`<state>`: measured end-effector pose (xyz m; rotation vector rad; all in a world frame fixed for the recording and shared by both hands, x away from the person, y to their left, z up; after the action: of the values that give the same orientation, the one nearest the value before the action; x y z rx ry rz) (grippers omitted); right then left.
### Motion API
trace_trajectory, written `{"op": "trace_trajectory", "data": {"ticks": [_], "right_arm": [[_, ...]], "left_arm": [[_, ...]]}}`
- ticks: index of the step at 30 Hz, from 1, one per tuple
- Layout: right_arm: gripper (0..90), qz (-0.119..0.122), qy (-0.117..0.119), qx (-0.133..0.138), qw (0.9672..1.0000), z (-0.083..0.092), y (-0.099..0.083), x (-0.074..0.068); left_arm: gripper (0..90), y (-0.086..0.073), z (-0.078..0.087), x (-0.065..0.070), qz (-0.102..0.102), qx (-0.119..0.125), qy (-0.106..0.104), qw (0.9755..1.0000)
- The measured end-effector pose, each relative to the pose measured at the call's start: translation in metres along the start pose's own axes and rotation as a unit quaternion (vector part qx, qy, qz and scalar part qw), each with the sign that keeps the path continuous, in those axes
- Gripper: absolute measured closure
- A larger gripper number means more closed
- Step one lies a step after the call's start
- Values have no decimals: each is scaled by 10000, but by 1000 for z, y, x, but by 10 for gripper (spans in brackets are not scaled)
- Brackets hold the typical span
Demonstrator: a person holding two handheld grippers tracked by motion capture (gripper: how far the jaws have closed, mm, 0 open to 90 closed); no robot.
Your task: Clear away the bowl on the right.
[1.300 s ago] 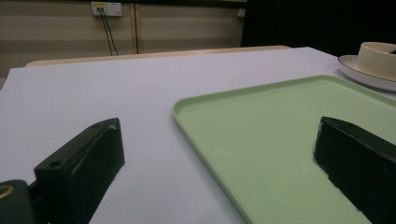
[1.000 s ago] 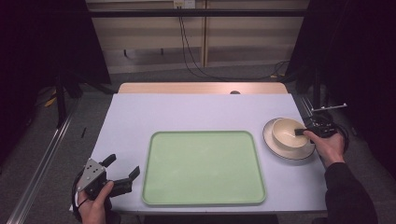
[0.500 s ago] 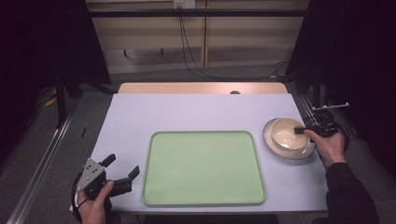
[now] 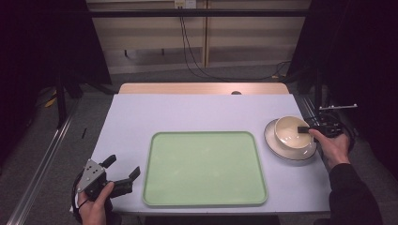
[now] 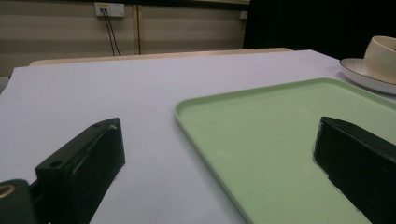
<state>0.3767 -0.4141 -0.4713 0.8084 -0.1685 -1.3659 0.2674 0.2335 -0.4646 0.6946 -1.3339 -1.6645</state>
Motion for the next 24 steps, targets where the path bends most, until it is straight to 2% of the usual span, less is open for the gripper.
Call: {"op": "trace_trajectory", "data": {"ticks": [11,24], "right_arm": [[841,16,83,102,9999,7,0,1],[841,-8,209,398,9990,20,4,-1]], "left_arm": [[16,0,0,0,6,1,-12,10000],[16,0,0,0,5,0,20,10000]]}}
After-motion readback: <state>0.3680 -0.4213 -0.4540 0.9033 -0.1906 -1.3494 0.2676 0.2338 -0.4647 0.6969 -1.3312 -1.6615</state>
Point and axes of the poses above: each handheld gripper's, and its own axes: z roughly backward along the jaws, y roughly out of its top, x roughly to its right, the point moved 5 cm from there along -z, roughly forward along the jaws, and after that the axes turned 4 degrees about y, right-handed, at the moved point
